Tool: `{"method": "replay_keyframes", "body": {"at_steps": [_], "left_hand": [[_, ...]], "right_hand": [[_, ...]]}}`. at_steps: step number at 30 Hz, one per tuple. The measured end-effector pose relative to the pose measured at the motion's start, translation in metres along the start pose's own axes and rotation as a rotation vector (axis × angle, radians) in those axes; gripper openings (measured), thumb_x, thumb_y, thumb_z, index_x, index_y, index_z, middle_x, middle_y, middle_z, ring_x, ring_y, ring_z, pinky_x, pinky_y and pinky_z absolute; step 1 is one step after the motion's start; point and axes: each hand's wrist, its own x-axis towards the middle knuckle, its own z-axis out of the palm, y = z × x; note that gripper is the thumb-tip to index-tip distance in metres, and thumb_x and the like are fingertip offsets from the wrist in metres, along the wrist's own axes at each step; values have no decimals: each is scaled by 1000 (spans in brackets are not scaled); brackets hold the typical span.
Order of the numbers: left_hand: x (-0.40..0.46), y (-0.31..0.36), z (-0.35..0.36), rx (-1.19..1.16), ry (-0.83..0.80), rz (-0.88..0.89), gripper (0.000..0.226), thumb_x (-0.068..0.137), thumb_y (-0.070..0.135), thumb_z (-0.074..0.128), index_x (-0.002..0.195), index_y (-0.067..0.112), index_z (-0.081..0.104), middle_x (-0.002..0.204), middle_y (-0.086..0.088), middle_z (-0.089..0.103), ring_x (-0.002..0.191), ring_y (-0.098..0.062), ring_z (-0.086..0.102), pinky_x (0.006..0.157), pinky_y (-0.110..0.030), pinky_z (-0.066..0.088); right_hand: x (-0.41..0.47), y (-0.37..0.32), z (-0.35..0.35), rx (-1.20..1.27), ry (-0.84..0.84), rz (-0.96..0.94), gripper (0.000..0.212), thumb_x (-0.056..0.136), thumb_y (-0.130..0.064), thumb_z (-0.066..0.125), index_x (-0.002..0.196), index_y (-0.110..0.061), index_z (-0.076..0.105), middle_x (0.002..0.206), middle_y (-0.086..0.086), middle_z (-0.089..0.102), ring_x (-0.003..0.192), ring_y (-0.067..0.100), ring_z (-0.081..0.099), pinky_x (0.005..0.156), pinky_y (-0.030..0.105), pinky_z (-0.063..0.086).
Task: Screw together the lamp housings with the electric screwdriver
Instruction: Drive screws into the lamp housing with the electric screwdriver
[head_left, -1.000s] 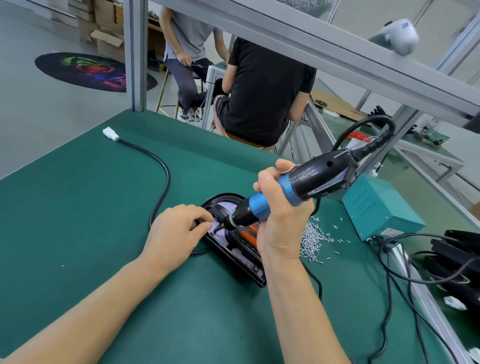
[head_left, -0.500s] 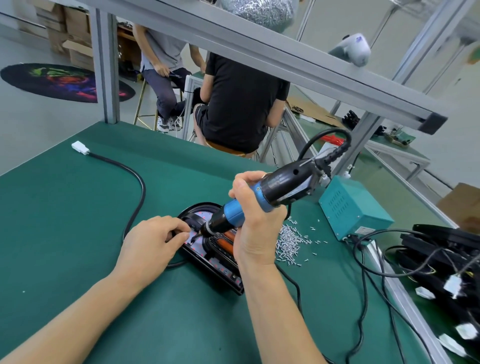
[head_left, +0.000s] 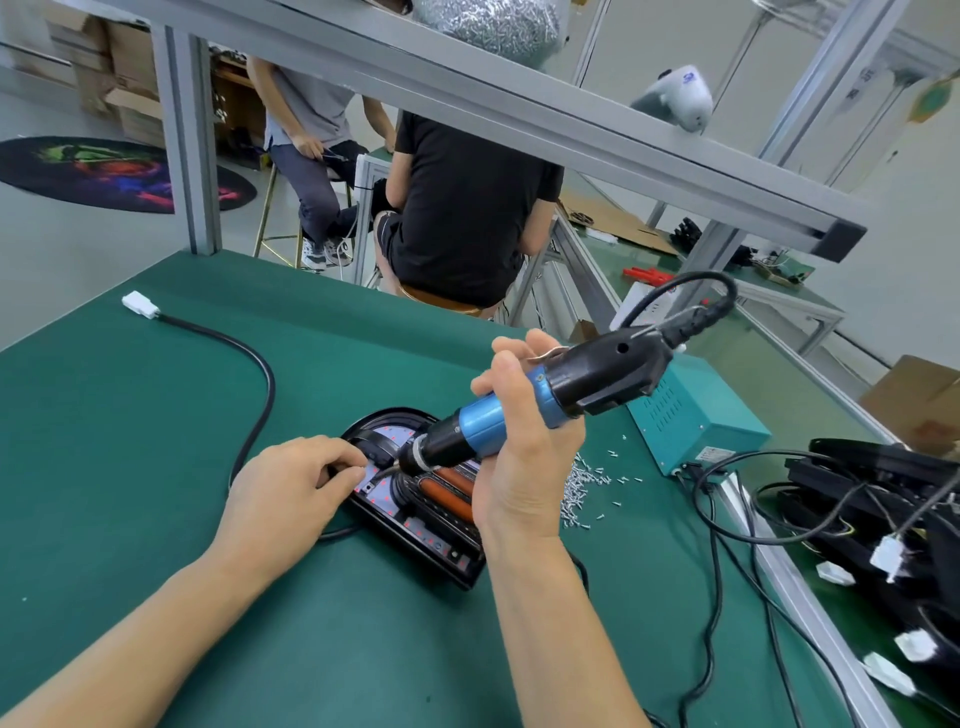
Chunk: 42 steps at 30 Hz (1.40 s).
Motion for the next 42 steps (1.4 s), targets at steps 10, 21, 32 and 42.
{"method": "replay_keyframes", "body": {"at_steps": [10, 21, 32, 42], "left_hand": [[-2, 22, -6, -111, 113, 104, 16, 82, 9, 70, 78, 24, 70, 71, 15, 64, 70, -11, 56, 70, -34, 46], [-22, 119, 56, -142, -108, 517, 11, 85, 24, 61, 83, 17, 69, 75, 11, 61, 74, -5, 49, 71, -26, 41], [-19, 146, 164, 577, -439, 614, 25, 89, 6, 48, 103, 17, 65, 105, -2, 63, 103, -24, 53, 81, -31, 32], [4, 147, 170, 812, -399, 556, 31, 75, -4, 49, 95, 14, 65, 102, -7, 59, 102, -26, 44, 88, -37, 26]], "right_hand": [[15, -62, -58, -7, 157, -273, 42, 84, -9, 64, 122, -21, 53, 108, -1, 61, 69, 15, 55, 75, 26, 50], [41, -112, -175, -445, 308, -136, 28, 87, -6, 70, 101, -22, 52, 80, -9, 62, 58, 12, 54, 64, 36, 46], [53, -94, -238, -1282, 108, 540, 78, 87, -48, 67, 144, -16, 24, 105, -2, 58, 83, 15, 56, 80, 34, 40], [68, -49, -244, -1967, -5, 580, 57, 92, -60, 51, 117, -10, 41, 118, 9, 61, 108, 30, 60, 71, 32, 37]]}}
